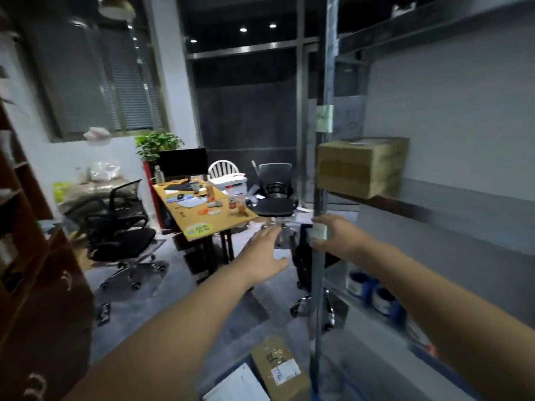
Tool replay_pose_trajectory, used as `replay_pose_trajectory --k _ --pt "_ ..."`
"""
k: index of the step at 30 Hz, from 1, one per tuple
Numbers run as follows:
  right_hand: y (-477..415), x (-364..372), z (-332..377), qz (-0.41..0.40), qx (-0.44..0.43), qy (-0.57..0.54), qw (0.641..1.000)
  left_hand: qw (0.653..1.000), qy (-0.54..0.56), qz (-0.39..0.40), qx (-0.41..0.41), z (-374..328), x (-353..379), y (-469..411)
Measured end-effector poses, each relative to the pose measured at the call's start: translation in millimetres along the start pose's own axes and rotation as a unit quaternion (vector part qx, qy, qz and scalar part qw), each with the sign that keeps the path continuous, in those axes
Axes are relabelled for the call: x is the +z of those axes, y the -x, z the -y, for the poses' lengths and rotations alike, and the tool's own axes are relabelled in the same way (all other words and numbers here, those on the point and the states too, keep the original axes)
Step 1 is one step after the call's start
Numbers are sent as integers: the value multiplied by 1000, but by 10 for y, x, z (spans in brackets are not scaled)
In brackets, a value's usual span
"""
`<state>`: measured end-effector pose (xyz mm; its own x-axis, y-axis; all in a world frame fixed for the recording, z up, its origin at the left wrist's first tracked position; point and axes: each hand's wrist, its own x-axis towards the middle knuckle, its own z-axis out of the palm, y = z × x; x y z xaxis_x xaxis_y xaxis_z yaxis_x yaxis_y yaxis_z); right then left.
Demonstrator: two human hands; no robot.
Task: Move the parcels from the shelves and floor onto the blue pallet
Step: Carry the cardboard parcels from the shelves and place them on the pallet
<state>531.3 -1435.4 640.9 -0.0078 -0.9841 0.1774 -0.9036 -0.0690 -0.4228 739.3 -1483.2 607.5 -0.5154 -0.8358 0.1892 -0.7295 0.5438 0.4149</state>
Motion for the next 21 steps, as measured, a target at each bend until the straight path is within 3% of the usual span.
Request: replay_pose_trajectory --k 7,12,16,21 --pt "1513 -652 -338 33 179 71 981 986 40 59 150 -1299 175 309" --pt "2974 -1381 -597 -42 288 99 952 960 63 106 253 -2454 439 734" --pt "4361 -1757 -693 -113 355 105 922 922 79 136 354 -3558 703 1312" --pt "6208 -2002 -636 -163 477 91 859 859 97 197 462 -4932 1132 2401"
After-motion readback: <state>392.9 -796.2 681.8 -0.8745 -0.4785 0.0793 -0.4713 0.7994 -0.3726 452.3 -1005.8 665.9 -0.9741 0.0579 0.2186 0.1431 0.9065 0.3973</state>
